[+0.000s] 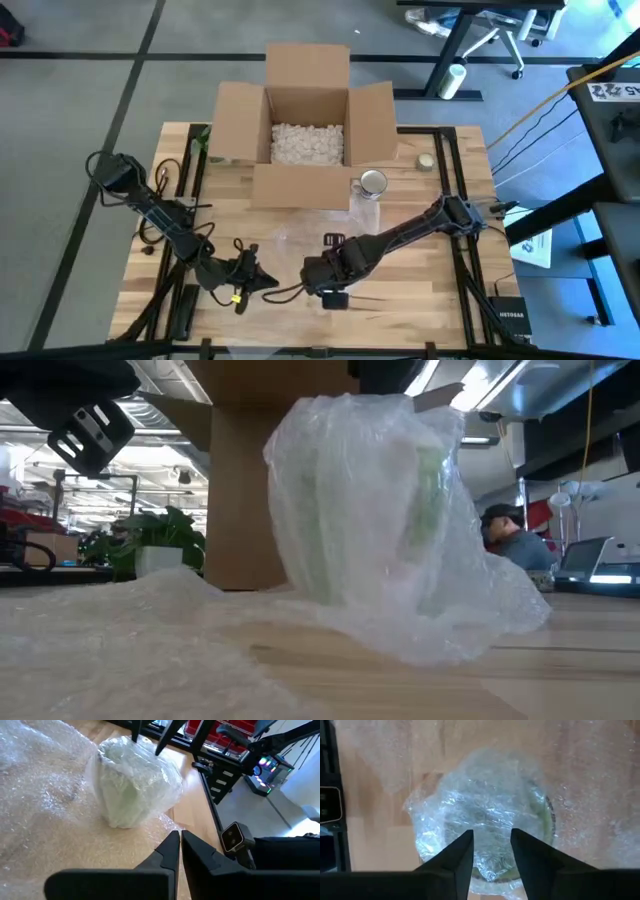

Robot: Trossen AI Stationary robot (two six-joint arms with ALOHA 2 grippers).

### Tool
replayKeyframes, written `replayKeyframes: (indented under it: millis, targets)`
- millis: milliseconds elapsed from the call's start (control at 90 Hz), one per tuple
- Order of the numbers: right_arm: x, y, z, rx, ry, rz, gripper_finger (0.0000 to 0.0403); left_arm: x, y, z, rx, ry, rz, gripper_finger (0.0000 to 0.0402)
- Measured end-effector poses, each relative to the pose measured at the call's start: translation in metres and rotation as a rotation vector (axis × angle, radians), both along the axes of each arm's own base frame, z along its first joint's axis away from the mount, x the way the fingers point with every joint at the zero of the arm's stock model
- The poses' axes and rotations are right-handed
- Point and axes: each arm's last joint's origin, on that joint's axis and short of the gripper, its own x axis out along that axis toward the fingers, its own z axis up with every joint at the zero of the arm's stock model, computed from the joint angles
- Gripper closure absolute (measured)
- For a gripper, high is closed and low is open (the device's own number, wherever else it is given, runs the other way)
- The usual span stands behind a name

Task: Wrap mug
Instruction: Wrap the green mug with the bubble wrap

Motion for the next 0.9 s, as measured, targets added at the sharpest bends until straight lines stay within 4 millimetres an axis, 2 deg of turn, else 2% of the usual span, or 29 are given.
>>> replayKeyframes:
  millis: [211,467,900]
  targets:
    - [-0.002,0.003,0.006,0.009,-0.001,0.002,0.0281,0.0,0.0,0.0,0.01,-0.001,-0.003,0.0402]
    - [-0.001,0.002,0.025,0.007,-0.06,-0.012,0.0281,0.0,0.0,0.0,0.01,-0.001,-0.003,0.0402]
    - [0.0,0.0,0.023,-0.067,-0.078,0.017,0.0281,0.0,0.0,0.0,0.008,-0.001,-0.003,0.0402]
